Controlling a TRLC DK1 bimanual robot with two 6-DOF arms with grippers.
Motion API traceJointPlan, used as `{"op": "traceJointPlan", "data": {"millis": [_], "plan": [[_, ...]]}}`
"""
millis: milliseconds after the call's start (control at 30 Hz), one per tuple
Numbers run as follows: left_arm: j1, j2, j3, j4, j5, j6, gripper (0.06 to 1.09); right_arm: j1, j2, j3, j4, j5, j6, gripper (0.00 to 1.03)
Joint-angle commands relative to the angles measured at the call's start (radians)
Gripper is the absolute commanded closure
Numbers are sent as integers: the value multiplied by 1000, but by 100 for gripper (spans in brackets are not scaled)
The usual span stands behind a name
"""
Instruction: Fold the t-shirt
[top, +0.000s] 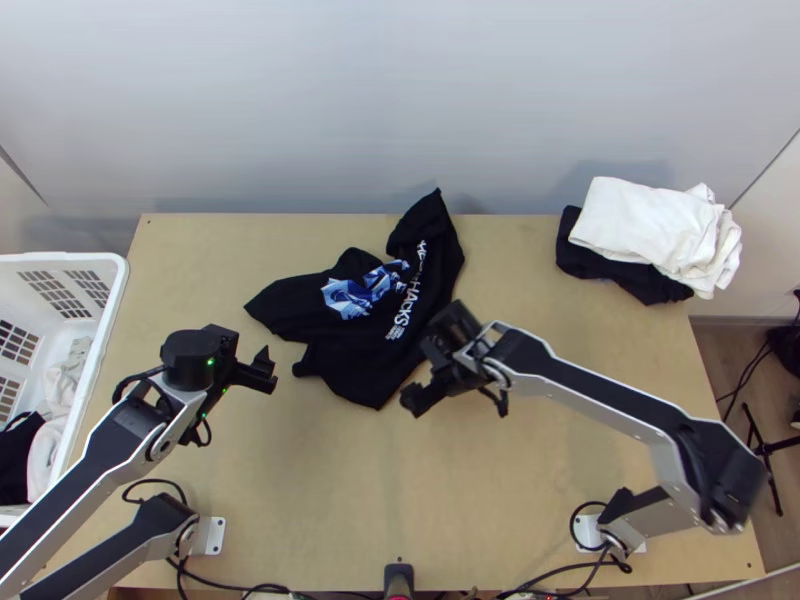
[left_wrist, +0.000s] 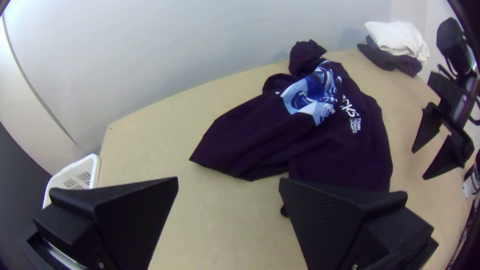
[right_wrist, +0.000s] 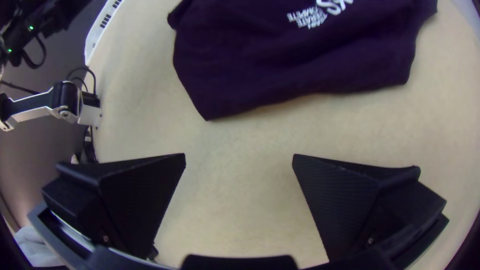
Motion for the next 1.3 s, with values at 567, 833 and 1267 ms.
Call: {"op": "traceJointPlan", "data": {"millis": [567,833,1267], "plan": [[9,14,-41,84,-1,32,10,37,309,239,3,-33,63,4],[13,23,-50,99,-2,50,10,32,357,316,-15,-30,63,9],[32,31,-55,112,-1,78,10,35,332,325,-32,8,-28,99]]}}
